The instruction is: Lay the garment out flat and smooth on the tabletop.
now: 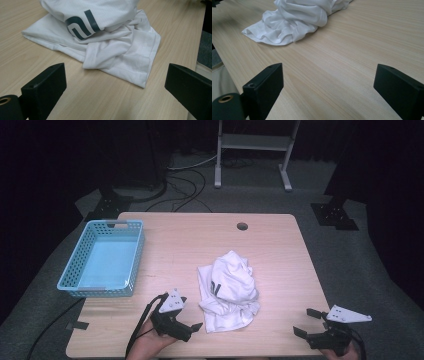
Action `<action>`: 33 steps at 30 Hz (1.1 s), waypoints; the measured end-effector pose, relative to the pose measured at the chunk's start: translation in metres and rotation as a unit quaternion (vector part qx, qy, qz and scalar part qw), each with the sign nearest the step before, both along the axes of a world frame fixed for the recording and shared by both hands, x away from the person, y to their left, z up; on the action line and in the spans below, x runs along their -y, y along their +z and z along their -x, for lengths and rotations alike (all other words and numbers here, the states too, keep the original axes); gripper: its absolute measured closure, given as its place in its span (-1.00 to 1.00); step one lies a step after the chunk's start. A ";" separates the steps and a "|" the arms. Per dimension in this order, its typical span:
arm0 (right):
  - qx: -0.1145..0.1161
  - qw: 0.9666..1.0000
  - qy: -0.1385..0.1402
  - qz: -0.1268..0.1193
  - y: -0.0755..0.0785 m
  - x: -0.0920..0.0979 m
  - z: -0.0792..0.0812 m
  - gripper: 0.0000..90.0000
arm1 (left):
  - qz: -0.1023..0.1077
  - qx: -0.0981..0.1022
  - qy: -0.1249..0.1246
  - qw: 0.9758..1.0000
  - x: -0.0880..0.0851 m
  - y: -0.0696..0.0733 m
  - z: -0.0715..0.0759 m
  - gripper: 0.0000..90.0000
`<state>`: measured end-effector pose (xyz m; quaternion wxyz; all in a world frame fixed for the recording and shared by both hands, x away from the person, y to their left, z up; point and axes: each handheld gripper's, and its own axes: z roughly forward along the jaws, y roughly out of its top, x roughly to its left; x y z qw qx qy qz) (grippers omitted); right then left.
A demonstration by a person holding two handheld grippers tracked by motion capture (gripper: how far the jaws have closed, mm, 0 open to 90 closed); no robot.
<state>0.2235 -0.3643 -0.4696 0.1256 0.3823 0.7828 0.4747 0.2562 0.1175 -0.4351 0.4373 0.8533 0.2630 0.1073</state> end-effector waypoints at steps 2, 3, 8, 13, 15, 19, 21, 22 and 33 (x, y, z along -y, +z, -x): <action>-0.001 1.000 0.004 0.004 -0.001 -0.002 -0.003 -0.81 | -0.001 -0.001 0.001 1.000 0.001 0.000 -0.001 -0.94; 0.000 1.000 0.010 0.004 0.000 -0.006 -0.005 -0.81 | -0.001 0.000 0.002 1.000 0.001 0.001 -0.002 -0.94; 0.000 1.000 0.031 0.001 0.006 -0.018 -0.014 -0.81 | 0.013 -0.002 0.011 1.000 0.001 0.003 -0.007 -0.94; 0.006 0.997 0.076 0.016 0.024 -0.049 -0.040 -0.81 | 0.012 0.002 0.006 1.000 0.004 0.008 -0.013 -0.94; 0.013 0.996 0.088 0.024 0.031 -0.062 -0.050 -0.81 | 0.015 -0.002 0.009 1.000 0.003 0.009 -0.018 -0.94; 0.016 0.992 0.122 0.033 0.043 -0.096 -0.077 -0.81 | 0.012 -0.004 0.006 1.000 0.001 0.008 -0.025 -0.94; 0.016 0.989 0.143 0.047 0.046 -0.118 -0.092 -0.81 | 0.011 -0.005 0.004 1.000 0.001 0.006 -0.030 -0.92; 0.015 0.987 0.151 0.055 0.046 -0.127 -0.098 -0.81 | 0.011 -0.005 0.004 1.000 0.000 0.005 -0.032 -0.92; -0.025 0.971 0.184 0.152 0.031 -0.186 -0.147 -0.43 | 0.002 -0.016 -0.034 0.999 0.022 -0.014 -0.055 -0.87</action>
